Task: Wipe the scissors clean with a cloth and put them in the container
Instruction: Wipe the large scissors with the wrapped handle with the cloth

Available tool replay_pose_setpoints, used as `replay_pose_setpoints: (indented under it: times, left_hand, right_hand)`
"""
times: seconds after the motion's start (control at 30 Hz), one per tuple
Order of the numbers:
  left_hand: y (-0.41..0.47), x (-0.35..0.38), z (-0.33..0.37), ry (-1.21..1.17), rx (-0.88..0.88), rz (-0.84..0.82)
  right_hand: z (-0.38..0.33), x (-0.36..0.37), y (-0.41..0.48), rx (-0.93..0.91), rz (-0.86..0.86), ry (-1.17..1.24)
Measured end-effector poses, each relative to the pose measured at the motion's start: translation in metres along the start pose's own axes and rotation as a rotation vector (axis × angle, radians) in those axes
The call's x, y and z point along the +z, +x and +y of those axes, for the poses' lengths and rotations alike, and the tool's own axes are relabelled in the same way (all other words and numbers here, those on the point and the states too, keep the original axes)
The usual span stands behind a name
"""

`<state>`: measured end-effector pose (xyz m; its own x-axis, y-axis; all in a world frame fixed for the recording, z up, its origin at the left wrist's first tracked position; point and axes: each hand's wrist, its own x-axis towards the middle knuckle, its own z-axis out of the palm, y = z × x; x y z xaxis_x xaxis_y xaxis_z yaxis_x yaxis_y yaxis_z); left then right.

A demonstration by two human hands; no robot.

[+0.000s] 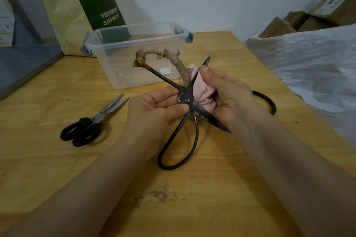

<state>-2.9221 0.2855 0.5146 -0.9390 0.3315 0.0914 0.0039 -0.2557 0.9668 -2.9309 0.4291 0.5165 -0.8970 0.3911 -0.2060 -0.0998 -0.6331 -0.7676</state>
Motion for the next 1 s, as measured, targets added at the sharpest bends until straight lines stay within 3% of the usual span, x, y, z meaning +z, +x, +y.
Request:
replay_pose_setpoints:
  times: [0.67, 0.9, 1.0]
  left_hand:
    - [-0.003, 0.004, 0.001, -0.004, -0.060, 0.010]
    - [-0.006, 0.002, -0.001, 0.019, -0.118, 0.008]
    - [-0.003, -0.002, 0.000, 0.024, -0.106, 0.050]
  right_hand:
    - [-0.015, -0.002, 0.008, -0.032, 0.037, 0.114]
    - [-0.036, -0.009, 0.011, -0.070, 0.122, 0.152]
    - [-0.048, -0.023, 0.010, -0.216, 0.178, -0.034]
